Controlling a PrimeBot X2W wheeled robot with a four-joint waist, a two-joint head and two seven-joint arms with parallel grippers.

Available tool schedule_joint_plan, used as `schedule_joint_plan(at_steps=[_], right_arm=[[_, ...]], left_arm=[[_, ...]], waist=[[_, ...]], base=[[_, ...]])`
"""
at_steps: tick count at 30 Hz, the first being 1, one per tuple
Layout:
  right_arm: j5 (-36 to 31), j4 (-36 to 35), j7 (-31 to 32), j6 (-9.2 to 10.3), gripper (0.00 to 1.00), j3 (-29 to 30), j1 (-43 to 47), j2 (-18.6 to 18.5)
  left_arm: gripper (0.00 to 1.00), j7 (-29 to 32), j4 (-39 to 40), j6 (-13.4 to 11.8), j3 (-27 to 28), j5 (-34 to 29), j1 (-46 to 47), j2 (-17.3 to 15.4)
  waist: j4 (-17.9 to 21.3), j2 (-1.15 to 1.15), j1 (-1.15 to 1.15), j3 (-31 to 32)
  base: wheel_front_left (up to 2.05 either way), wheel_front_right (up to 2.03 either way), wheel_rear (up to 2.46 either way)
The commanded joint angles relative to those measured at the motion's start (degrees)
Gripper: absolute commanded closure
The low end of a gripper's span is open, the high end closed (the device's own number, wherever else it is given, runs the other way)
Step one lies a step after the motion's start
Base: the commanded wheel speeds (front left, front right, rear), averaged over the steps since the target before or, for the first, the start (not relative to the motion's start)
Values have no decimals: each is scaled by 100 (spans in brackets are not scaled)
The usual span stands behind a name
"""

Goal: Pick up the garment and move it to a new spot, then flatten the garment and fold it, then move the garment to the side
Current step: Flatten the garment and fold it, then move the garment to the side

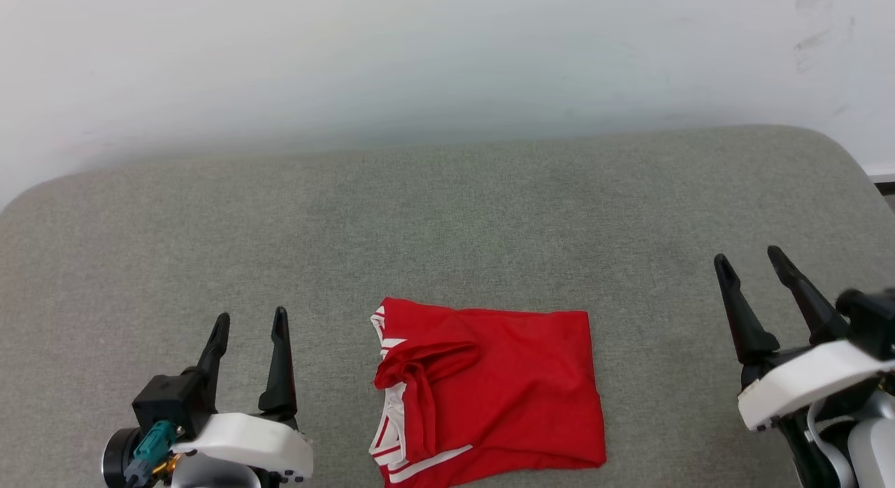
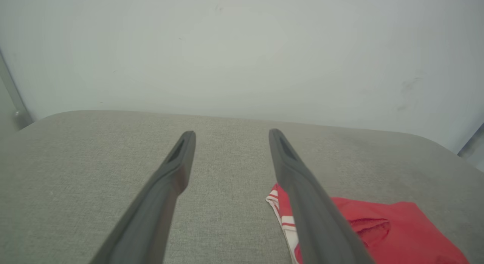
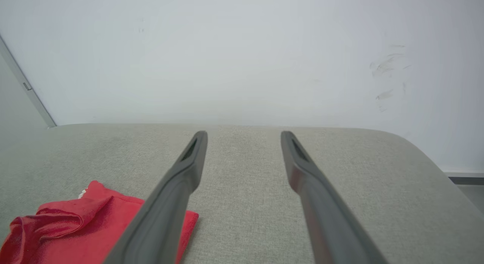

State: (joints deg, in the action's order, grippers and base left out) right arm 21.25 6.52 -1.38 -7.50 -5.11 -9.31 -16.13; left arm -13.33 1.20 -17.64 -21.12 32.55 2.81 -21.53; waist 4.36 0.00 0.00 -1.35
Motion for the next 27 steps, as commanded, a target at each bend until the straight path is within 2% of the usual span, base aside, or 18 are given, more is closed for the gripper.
schedule_joint_plan(at_steps=[1, 13, 21, 27], right_arm=[[-134, -247, -87, 2, 0, 114, 224, 116], [-612, -1285, 188, 2, 0, 451, 1183, 677], [-636, -1422, 441, 2, 0, 572, 1298, 793], [-479, -1439, 711, 2, 0, 725, 1342, 731]], left_arm=[[0, -36, -52, 20, 25, 33, -92, 0], [0, -112, -191, -101, 121, -37, -467, -74], [0, -137, -180, -77, 143, -64, -397, -88], [0, -149, -163, -87, 156, -71, -358, -67]], waist=[[13, 0, 0, 54], [-13, 0, 0, 192], [-13, 0, 0, 184], [-48, 0, 0, 169]], base=[[0, 0, 0], [0, 0, 0], [0, 0, 0], [0, 0, 0]])
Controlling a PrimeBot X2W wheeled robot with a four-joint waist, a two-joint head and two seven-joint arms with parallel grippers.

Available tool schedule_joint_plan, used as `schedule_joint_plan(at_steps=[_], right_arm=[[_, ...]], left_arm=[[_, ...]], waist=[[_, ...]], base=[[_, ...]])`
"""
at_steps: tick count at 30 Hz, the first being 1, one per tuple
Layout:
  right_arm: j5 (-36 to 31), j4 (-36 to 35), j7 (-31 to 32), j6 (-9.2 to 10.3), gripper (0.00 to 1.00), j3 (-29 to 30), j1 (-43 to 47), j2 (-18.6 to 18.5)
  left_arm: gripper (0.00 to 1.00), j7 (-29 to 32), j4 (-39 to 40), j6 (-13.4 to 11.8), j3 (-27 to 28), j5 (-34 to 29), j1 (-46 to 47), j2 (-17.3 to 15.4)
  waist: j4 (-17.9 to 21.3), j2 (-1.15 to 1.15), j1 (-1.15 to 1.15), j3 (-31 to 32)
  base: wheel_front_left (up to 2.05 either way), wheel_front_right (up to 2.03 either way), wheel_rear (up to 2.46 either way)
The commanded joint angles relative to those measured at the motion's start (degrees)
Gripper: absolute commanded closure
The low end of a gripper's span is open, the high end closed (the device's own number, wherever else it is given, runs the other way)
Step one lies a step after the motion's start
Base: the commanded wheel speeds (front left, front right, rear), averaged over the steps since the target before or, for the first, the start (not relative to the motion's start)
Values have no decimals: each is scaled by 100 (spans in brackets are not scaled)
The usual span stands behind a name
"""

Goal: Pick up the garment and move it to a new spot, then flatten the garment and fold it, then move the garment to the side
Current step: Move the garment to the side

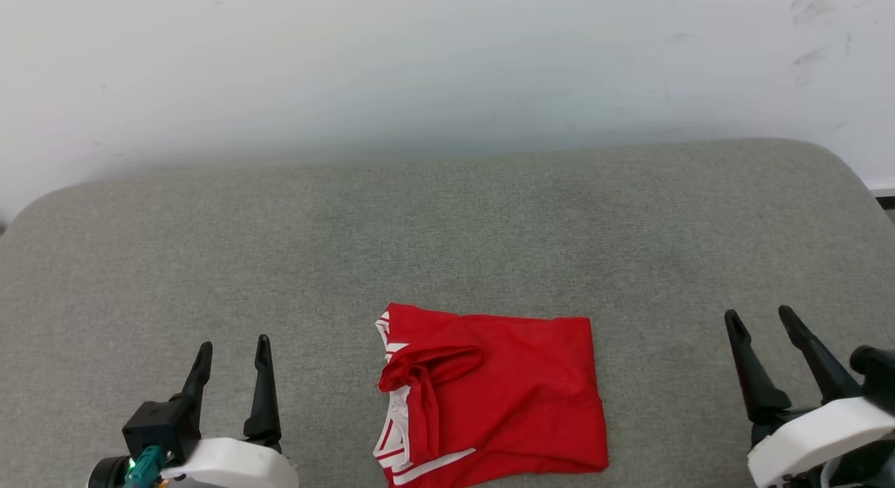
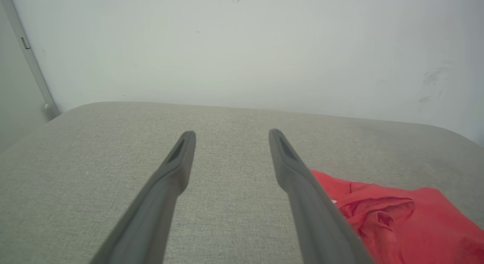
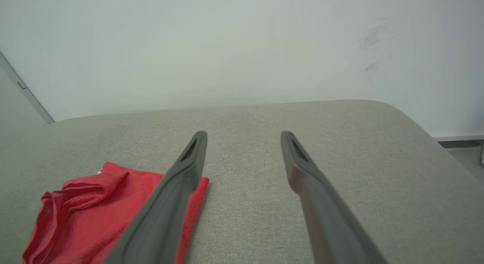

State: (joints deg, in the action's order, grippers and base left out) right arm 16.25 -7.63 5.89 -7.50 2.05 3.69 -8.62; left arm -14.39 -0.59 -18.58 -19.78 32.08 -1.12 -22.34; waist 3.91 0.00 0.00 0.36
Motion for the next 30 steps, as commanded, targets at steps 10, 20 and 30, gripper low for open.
schedule_joint_plan(at_steps=[10, 20, 30], right_arm=[[1739, 1200, 1551, 1, 0, 942, -328, -558], [3351, 2675, 3441, 1, 0, 1043, -844, -216], [4671, 3264, 3797, 2, 0, 561, -1463, 254]], left_arm=[[0, -62, 55, 55, 64, -69, 241, 147], [0, -83, 6, 191, 69, -193, 561, 318], [0, -91, -55, 354, 98, -334, 870, 541]], waist=[[-310, 0, 0, -154], [-827, 0, 0, -480], [-1184, 0, 0, -939]], base=[[0, 0, 0], [0, 0, 0], [0, 0, 0]])
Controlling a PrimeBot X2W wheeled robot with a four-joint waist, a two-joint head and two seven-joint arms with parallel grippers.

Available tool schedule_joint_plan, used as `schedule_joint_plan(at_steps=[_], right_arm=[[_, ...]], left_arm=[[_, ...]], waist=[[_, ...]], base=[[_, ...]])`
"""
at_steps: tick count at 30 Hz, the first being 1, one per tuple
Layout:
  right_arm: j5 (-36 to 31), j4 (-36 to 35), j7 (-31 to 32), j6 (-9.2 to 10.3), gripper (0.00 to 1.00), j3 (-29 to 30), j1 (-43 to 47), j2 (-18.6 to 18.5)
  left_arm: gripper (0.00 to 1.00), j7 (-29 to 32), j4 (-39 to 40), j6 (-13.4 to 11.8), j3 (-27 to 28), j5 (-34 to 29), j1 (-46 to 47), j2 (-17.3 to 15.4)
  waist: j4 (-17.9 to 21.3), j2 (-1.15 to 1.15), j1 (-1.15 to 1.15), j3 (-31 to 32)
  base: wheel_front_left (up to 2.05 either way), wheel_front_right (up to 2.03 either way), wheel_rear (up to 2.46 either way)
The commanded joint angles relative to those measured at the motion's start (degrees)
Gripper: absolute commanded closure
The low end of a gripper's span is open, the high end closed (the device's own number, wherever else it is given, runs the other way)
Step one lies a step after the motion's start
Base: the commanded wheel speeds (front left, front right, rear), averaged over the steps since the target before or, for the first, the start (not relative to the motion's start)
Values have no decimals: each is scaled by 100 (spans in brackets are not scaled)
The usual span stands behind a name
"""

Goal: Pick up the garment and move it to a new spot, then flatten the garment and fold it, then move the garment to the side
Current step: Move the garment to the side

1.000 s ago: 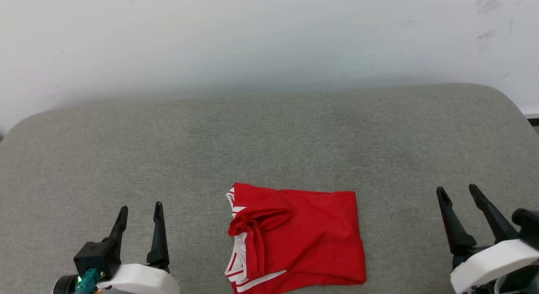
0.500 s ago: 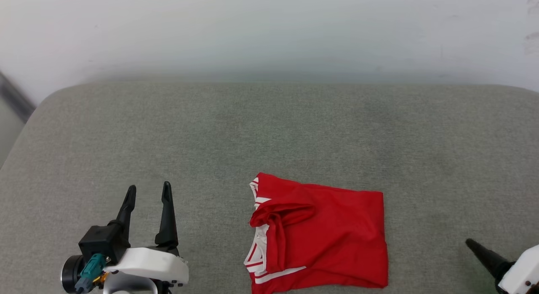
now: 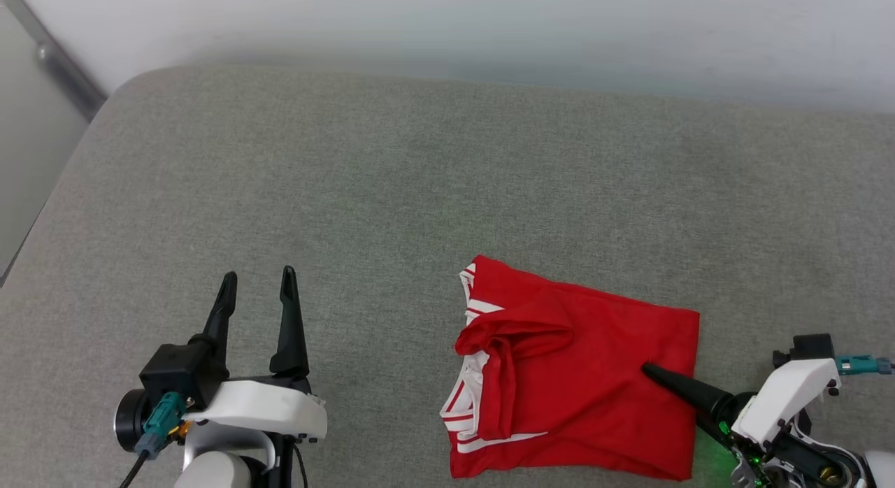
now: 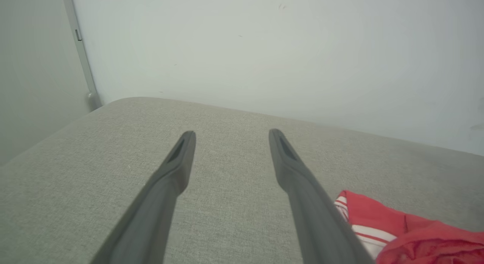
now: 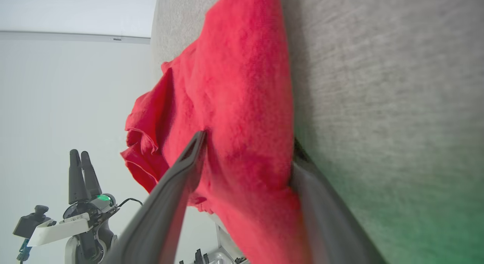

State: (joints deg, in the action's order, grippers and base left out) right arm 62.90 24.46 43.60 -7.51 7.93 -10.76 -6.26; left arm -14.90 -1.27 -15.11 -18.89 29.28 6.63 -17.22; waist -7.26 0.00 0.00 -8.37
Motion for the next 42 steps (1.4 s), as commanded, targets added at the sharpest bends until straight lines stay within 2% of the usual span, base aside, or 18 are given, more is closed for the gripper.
schedule_joint_plan(at_steps=[1, 2, 3, 9, 14, 18, 22, 26, 33, 37, 42], right_arm=[[37, 109, 6, 5, 0, -88, -42, -13], [75, 172, 14, 6, 58, -150, -54, -30], [114, 203, 2, 7, 100, -206, -70, -42], [-24, -65, -280, 4, 100, -593, -94, -420], [-685, -498, -657, 3, 100, -1192, -194, -859], [-1548, -788, -873, 4, 100, -1603, -341, -1322], [-2359, -1003, -827, 3, 100, -1846, -577, -1620], [-2969, -1226, -623, 3, 100, -1924, -715, -1719], [-3362, -1369, -629, 4, 100, -2051, -1190, -1821], [-3447, -1073, -1055, 4, 100, -2107, -1653, -1875], [-3539, -436, -1857, 5, 100, -2060, -2334, -2005]], left_arm=[[0, -39, 0, 21, 19, -62, 112, 50], [0, -40, -12, 40, 31, -74, 110, 62], [0, -40, -22, 45, 46, -96, 107, 71], [0, -41, -75, 84, 128, -184, 33, 115], [0, -38, -76, 122, 195, -238, -43, 85], [0, -34, -22, 131, 224, -286, -103, 40], [0, -35, 42, 136, 250, -296, -140, 8], [0, -33, 116, 170, 239, -312, -90, 5], [0, 110, 267, 199, 160, -474, 289, -155], [0, 313, 464, 222, 75, -666, 682, -285], [0, 625, 741, 267, -27, -907, 1208, -470]], waist=[[-90, 0, 0, -89], [-107, 0, 0, -104], [-116, 0, 0, -117], [-45, 0, 0, -56], [248, 0, 0, 106], [645, 0, 0, 192], [1187, 0, 0, 216], [1808, 0, 0, 151], [2842, 0, 0, -468], [3205, 0, 0, -1035], [3404, 0, 0, -1691]], base=[[0, 0, 0], [0, 0, 0], [0, 0, 0], [0, 0, 0], [0, 0, 0], [0, 0, 0], [0, 0, 0], [0, 0, 0], [0, 0, 0], [0, 0, 0], [0, 0, 0]])
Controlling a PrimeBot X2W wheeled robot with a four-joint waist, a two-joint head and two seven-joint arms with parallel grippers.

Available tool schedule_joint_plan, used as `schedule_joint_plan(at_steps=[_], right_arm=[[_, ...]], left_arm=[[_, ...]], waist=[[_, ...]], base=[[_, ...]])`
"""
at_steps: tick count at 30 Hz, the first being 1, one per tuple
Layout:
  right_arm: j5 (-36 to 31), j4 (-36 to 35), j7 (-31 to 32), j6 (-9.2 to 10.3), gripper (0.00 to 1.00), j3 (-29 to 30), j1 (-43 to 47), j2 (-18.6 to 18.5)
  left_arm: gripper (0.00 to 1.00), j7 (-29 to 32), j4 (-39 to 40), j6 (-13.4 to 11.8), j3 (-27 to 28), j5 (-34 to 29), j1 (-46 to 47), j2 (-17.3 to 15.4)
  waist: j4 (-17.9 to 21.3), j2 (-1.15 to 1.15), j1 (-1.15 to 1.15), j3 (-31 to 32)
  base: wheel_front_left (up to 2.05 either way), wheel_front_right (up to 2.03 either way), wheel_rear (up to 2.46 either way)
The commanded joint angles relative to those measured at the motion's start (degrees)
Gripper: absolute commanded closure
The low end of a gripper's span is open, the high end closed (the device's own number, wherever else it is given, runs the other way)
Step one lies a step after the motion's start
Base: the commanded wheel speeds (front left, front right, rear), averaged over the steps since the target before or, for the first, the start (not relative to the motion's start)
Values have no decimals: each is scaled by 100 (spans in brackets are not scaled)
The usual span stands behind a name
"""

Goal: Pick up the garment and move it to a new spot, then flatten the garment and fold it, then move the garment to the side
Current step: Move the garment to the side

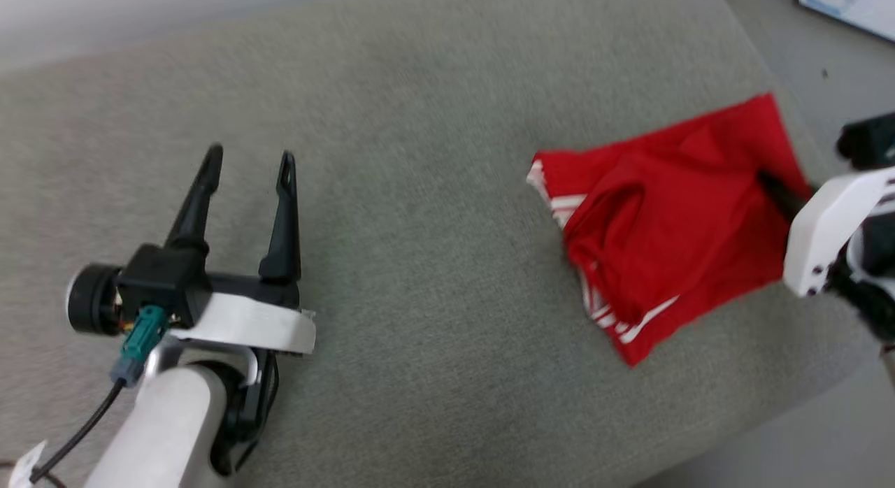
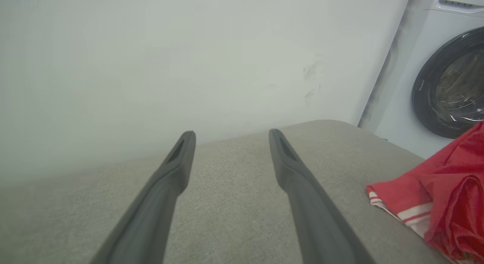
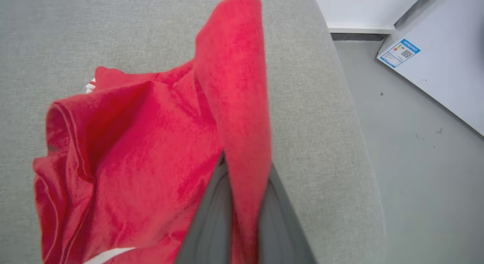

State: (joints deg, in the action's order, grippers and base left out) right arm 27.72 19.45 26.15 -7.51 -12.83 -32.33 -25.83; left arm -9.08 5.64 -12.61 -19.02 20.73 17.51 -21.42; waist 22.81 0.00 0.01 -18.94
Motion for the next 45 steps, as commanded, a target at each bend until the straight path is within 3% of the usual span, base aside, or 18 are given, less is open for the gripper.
schedule_joint_plan(at_steps=[1, 8, 15, 16, 17, 18, 19, 25, 30, 38, 45], right_arm=[[-61, 182, -286, 5, 100, 34, -318, -87], [-72, 1326, -1295, 5, 100, 511, -1145, -296], [-97, 2601, -2309, 5, 100, 869, -1608, -141], [-158, 2798, -2467, 5, 90, 916, -1660, -128], [-231, 2997, -2629, 5, 68, 947, -1701, -103], [-231, 2997, -2629, 5, 68, 947, -1701, -103], [-318, 3160, -2837, 5, 0, 982, -1765, -80], [-834, 4032, -3782, 6, 0, 1233, -1996, -120], [-999, 4126, -4083, 6, 0, 1361, -1874, -149], [-1022, 3101, -4127, 5, 0, 1314, -1021, 107], [-911, 2037, -4123, 4, 0, 1111, -12, 505]], left_arm=[[0, 94, 104, 28, -29, -94, 209, -90], [0, 474, 460, 141, -218, -363, 832, -231], [0, 612, 604, 219, -370, -507, 1248, -230], [0, 617, 613, 216, -372, -522, 1272, -228], [0, 622, 606, 210, -375, -528, 1280, -234], [0, 622, 606, 210, -375, -528, 1280, -234], [0, 621, 601, 204, -373, -530, 1285, -240], [0, 531, 510, 162, -358, -454, 1187, -220], [0, 307, 300, 95, -316, -307, 902, -130], [0, -136, -64, -96, -143, 81, 117, 75], [0, -373, -322, -159, -45, 333, -337, 244]], waist=[[407, 0, -1, -749], [233, 0, -1, -1427], [-25, 0, -1, -1854], [-53, 0, -1, -1890], [-71, 0, -1, -1907], [-71, 0, -1, -1907], [-83, 0, -1, -1913], [-143, 0, -1, -1766], [-201, 0, -1, -1264], [-391, 0, -1, -276], [-801, 0, -1, 262]], base=[[0, 0, 0], [0, 0, 0], [0, 0, 0], [0, 0, 0], [0, 0, 0], [0, 0, 0], [0, 0, 0], [0, 0, 0], [0, 0, 0], [0, 0, 0], [0, 0, 0]])
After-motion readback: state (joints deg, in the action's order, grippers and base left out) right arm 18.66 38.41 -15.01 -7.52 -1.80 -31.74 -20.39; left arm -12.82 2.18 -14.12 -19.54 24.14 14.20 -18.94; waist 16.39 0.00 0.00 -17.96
